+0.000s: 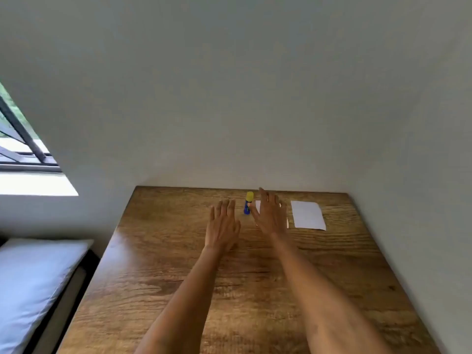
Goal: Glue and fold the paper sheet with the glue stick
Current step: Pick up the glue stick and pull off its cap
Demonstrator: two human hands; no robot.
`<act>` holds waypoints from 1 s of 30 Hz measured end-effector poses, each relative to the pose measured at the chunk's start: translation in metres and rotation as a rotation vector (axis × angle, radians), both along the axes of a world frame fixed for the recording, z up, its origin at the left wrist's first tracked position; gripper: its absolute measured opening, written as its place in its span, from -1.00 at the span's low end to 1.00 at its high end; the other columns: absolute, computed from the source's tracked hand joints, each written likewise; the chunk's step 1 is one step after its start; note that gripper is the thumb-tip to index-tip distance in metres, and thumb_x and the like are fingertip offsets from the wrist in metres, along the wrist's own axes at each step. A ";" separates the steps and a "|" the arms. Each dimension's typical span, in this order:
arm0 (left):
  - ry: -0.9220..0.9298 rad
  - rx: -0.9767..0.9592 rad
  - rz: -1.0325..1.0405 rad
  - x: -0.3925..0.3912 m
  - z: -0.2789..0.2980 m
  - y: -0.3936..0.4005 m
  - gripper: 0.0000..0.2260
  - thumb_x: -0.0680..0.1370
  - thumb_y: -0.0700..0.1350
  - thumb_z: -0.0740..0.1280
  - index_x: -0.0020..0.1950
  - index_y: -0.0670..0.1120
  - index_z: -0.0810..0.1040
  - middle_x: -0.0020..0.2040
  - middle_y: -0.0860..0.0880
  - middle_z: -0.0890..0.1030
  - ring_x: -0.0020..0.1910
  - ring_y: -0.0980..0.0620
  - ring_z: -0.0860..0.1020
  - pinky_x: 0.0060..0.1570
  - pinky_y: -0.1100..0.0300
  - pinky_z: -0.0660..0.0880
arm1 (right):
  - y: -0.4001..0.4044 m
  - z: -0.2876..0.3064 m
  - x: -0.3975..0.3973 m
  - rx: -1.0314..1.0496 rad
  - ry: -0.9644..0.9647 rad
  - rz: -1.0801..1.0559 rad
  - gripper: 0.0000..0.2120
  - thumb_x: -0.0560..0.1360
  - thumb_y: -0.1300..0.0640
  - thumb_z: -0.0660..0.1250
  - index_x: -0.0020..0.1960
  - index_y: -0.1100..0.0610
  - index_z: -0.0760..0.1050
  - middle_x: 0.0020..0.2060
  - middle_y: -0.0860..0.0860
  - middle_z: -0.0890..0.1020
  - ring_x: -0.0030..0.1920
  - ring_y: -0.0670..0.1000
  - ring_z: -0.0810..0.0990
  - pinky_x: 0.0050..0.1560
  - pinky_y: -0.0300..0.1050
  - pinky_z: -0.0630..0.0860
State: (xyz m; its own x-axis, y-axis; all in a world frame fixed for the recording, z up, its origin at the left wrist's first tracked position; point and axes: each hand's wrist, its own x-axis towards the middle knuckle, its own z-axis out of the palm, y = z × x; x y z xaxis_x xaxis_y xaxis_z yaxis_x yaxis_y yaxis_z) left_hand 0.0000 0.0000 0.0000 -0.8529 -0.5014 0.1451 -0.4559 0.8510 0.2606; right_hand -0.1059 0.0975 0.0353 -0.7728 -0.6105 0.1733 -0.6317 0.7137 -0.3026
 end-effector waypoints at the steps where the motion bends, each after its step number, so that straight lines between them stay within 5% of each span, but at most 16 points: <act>1: 0.001 0.009 -0.008 -0.008 0.000 0.002 -0.51 0.59 -0.09 0.04 0.50 -0.15 0.03 0.51 -0.14 0.16 0.50 -0.11 0.10 0.49 -0.06 0.00 | -0.004 -0.001 -0.006 -0.017 -0.012 0.009 -0.45 0.56 -0.11 0.14 0.45 0.13 0.18 0.36 0.12 0.38 0.36 0.13 0.34 0.33 0.09 0.27; 6: 0.084 0.067 0.003 -0.048 -0.001 0.003 -0.61 0.59 -0.13 0.07 0.42 -0.16 0.20 0.39 -0.13 0.37 0.37 -0.08 0.31 0.38 0.03 0.24 | -0.024 -0.002 -0.033 -0.089 -0.092 0.100 -0.64 0.57 -0.10 0.12 0.05 0.18 0.49 -0.06 0.12 0.63 -0.05 0.13 0.59 -0.09 0.02 0.52; 9: 0.188 0.224 0.065 -0.059 0.001 -0.001 -0.69 0.60 -0.10 0.13 0.32 -0.16 0.33 0.24 -0.13 0.50 0.21 -0.12 0.46 0.17 0.04 0.40 | -0.030 -0.003 -0.038 -0.186 -0.165 0.177 -0.73 0.55 -0.06 0.19 -0.12 0.13 0.46 -0.24 0.05 0.58 -0.24 0.03 0.53 -0.29 -0.09 0.40; 12: 0.395 0.453 0.168 -0.058 0.007 -0.002 -0.80 0.55 -0.12 0.26 0.15 -0.14 0.47 0.01 -0.11 0.62 -0.03 -0.10 0.57 -0.12 0.06 0.48 | -0.035 -0.002 -0.038 -0.315 -0.405 0.217 -0.85 0.49 0.01 0.29 -0.09 0.10 0.46 -0.23 0.01 0.59 -0.22 0.01 0.55 -0.26 -0.09 0.48; 14: 0.463 0.534 0.189 -0.051 0.011 -0.007 -0.79 0.52 -0.12 0.33 0.13 -0.11 0.51 -0.03 -0.06 0.64 -0.09 -0.03 0.59 -0.14 0.07 0.52 | -0.039 0.001 -0.038 -0.335 -0.496 0.241 -0.87 0.44 0.05 0.34 -0.07 0.08 0.48 -0.23 -0.02 0.59 -0.19 0.00 0.57 -0.20 -0.11 0.52; 20: 0.352 0.480 0.115 -0.004 0.015 -0.045 -0.84 0.48 -0.17 0.38 0.03 -0.15 0.56 -0.16 -0.10 0.64 -0.24 -0.03 0.55 -0.25 0.13 0.43 | -0.066 0.035 -0.025 -0.068 -0.585 0.470 -0.74 0.45 -0.06 0.37 -0.19 0.13 0.44 -0.33 -0.06 0.50 -0.33 -0.08 0.44 -0.29 -0.21 0.36; 30: 0.214 0.384 0.010 0.061 0.020 -0.088 -0.80 0.51 -0.19 0.33 0.12 -0.15 0.57 -0.01 -0.12 0.65 -0.05 -0.09 0.60 -0.13 0.18 0.42 | -0.089 0.048 0.007 0.076 -0.528 0.674 -0.81 0.38 0.10 0.45 -0.15 0.16 0.48 -0.23 0.05 0.55 -0.21 0.02 0.50 -0.21 -0.11 0.36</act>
State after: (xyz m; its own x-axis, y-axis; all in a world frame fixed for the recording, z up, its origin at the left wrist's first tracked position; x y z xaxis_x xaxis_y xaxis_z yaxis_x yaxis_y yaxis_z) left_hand 0.0612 -0.0882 0.0197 -0.8188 -0.5615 0.1195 -0.3651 0.6700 0.6464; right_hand -0.0985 0.0085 0.0829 -0.2093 -0.9635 -0.1670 -0.7175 0.2673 -0.6432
